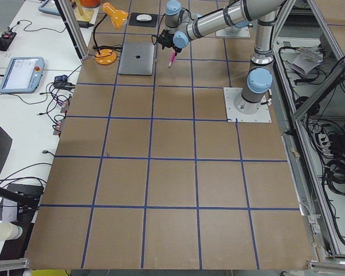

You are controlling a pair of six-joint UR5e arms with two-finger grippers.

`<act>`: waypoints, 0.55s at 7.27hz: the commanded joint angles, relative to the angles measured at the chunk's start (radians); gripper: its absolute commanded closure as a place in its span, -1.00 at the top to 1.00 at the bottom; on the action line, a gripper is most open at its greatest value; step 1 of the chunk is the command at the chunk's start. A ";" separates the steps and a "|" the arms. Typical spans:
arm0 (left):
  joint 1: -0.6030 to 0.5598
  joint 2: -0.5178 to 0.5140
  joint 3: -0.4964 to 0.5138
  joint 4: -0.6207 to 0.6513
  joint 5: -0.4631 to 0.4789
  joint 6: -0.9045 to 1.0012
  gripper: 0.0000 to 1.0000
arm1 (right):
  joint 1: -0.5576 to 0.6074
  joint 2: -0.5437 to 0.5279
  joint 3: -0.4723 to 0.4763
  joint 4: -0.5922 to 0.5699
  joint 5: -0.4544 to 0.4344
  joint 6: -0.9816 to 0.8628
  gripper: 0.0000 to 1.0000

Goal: Place pen and mouse around notebook

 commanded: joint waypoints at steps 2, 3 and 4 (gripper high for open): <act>0.217 0.133 0.231 -0.429 0.134 0.600 1.00 | 0.000 -0.002 0.000 0.001 0.003 0.001 1.00; 0.216 0.133 0.244 -0.396 0.213 0.641 1.00 | 0.000 -0.003 0.000 0.002 0.006 0.003 1.00; 0.216 0.124 0.238 -0.351 0.212 0.633 1.00 | 0.000 -0.002 0.002 0.001 -0.003 0.000 1.00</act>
